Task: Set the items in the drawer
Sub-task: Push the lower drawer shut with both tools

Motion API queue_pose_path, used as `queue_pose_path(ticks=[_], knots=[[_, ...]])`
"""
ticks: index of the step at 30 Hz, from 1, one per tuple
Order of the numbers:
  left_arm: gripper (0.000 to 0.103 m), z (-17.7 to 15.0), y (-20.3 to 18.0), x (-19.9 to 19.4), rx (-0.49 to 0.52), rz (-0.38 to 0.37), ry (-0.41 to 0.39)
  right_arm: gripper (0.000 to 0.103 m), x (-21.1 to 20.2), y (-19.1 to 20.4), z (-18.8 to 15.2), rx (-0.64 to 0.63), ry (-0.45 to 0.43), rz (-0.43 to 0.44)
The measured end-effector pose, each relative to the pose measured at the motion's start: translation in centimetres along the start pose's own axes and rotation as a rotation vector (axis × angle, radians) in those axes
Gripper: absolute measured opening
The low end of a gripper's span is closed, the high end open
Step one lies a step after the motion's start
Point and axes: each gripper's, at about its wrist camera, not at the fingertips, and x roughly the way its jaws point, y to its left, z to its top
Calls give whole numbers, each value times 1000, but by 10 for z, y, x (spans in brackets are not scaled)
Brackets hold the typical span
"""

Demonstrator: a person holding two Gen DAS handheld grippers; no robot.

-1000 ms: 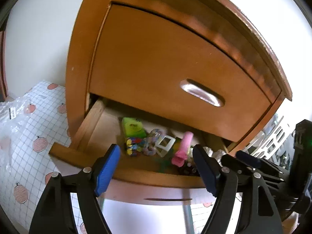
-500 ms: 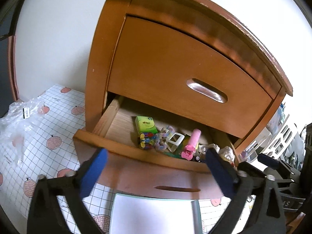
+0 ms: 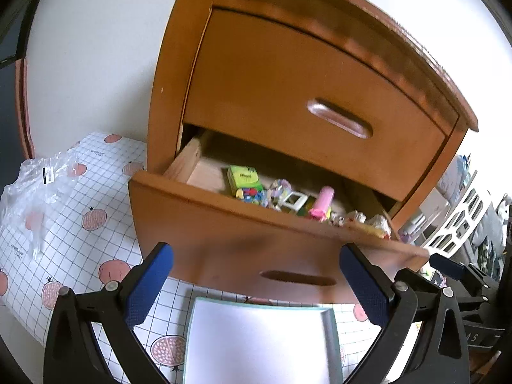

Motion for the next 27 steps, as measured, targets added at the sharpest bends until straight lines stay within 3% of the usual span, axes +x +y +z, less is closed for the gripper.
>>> queue_pose_path(ticks=[27], knots=[[103,4,6,61,-22,11,61,103,36,-10,-9,57,15,-52]])
